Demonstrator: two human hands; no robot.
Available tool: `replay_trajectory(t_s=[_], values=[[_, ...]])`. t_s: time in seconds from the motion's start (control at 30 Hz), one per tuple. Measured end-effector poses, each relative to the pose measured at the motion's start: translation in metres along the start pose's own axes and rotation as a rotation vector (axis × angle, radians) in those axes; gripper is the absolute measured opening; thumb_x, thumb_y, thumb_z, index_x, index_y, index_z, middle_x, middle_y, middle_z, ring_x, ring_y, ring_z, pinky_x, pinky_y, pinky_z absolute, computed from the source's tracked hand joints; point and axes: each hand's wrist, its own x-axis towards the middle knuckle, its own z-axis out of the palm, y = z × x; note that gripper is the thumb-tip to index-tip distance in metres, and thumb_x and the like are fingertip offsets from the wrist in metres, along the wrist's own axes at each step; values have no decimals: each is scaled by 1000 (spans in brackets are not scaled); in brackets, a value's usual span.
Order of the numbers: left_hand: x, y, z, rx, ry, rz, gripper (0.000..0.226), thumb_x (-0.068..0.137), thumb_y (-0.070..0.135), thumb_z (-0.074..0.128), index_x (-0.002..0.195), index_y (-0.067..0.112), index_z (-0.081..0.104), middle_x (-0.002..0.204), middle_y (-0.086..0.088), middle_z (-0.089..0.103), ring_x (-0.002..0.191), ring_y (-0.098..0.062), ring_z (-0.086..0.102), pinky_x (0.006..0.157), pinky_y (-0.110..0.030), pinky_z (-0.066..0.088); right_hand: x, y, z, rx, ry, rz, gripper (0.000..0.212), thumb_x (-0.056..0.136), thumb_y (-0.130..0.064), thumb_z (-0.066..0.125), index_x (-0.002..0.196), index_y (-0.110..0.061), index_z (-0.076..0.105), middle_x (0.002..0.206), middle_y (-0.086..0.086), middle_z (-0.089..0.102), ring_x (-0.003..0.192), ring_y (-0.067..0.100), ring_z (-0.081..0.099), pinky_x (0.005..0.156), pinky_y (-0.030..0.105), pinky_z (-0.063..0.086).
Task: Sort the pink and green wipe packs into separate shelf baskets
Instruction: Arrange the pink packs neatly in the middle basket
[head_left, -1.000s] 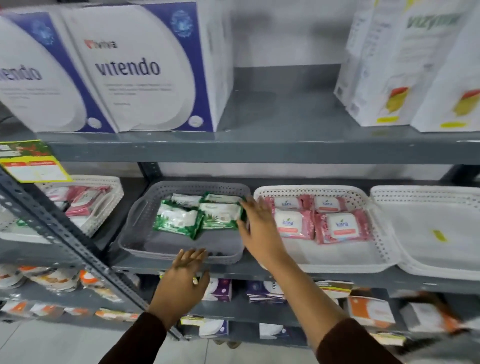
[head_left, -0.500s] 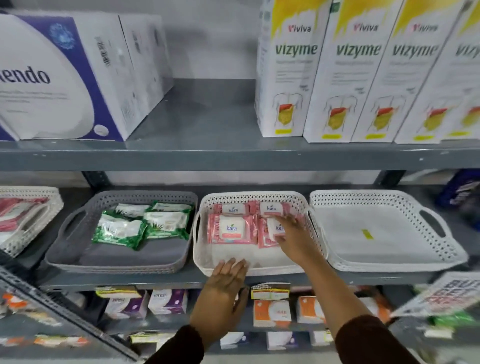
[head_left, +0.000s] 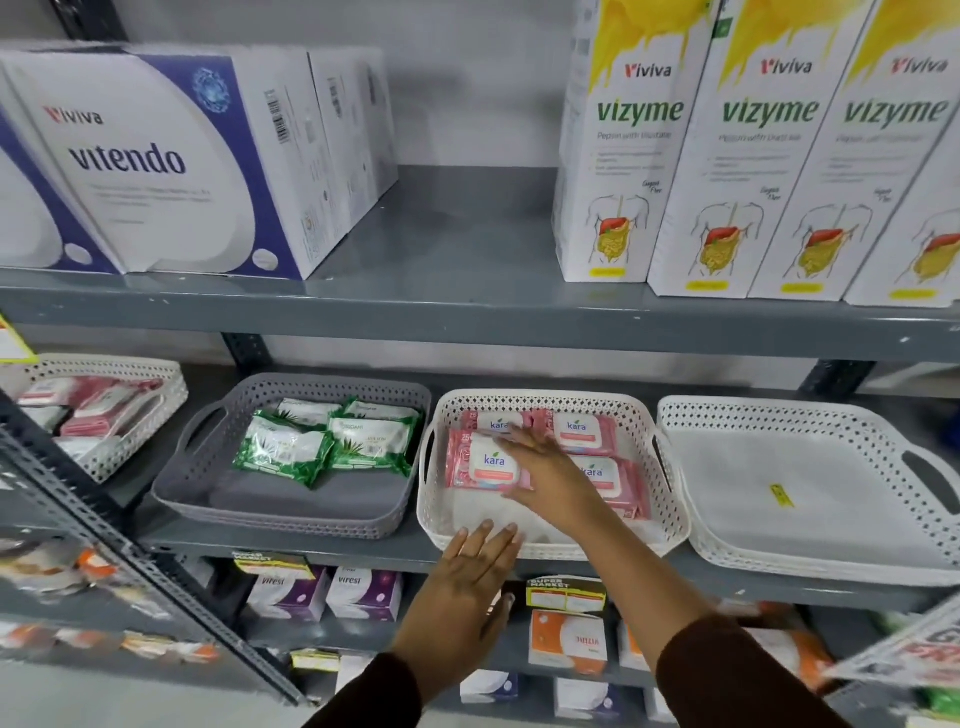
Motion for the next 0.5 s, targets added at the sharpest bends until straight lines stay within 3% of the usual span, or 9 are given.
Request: replay_trajectory(t_s=[0.1,0.2,0.27,0.37,0.5], values=[[-2,-4,-4,5,-44,-1,62,97,28,48,153,19,23,158,4,26,147,-14,14,119,-40,17,9,-4,9,-123,-74,-47,87,87,-28,72,156,-26,20,165,-5,10,152,17,6,122,38,4],[-1,-5,-6,19,-74,1,63,99,32,43,154,21,16,159,6,22,148,-12,9,120,-39,12,13,-2,11,-125,-65,-24,83,87,-24,73,155,-30,25,163,-5,22,150,19,19,122,42,9],[-1,-4,-6,12,-78,-9,63,99,32,42,155,22,14,160,6,20,148,-12,6,120,-38,8,13,-2,12,-106,-126,21,77,90,-23,69,153,-38,26,161,-8,28,149,20,23,122,47,2],[-2,-4,-7,15,-76,-13,62,99,32,41,154,22,16,159,6,21,148,-13,7,120,-37,6,14,-4,16,-105,-213,58,73,96,-19,60,152,-44,20,164,-10,18,152,19,8,117,57,-16],[7,-4,-15,-17,-68,-8,51,100,39,37,148,22,37,152,3,39,141,-15,32,118,-31,15,13,-1,18,-124,-256,54,71,100,-26,51,155,-42,8,164,-9,-5,150,23,-14,109,62,-25]])
